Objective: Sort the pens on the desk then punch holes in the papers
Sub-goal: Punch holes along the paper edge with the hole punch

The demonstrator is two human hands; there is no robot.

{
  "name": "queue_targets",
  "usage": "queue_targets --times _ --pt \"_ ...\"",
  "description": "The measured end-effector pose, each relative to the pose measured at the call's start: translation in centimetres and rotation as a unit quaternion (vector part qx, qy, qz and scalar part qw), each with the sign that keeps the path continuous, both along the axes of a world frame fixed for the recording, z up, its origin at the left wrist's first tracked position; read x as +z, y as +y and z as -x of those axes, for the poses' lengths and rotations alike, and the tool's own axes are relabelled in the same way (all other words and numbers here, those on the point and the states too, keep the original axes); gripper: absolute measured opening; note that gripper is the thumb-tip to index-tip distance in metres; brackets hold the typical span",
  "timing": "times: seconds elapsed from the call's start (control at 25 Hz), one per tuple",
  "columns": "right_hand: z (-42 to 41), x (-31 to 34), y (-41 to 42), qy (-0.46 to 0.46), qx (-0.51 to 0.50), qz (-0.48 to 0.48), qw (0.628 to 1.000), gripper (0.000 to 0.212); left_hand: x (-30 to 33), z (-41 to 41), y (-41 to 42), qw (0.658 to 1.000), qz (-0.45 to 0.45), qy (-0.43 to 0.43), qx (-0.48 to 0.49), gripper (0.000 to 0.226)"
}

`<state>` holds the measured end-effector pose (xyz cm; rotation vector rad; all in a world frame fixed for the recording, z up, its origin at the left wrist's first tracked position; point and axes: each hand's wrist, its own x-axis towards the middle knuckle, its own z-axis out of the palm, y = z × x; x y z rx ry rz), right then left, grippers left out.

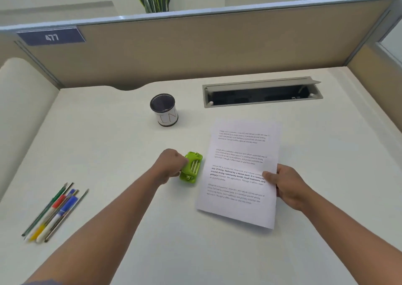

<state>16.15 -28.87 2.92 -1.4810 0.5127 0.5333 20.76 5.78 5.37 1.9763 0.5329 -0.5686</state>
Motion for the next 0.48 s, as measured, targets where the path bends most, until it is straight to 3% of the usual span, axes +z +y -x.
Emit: queue_targets --times 0.16,0.48 --pt "0.5 0.5 0.0 0.018 0.064 0.023 0.998 0.021 -1.5 4.2 0.1 0.998 0.052 0.0 0.048 0.009" --pt "1.2 -0.1 -0.1 0.026 0.1 0.051 0.993 0.019 -3.3 6.9 -0.7 0.995 0.057 -0.023 0.08 0.008"
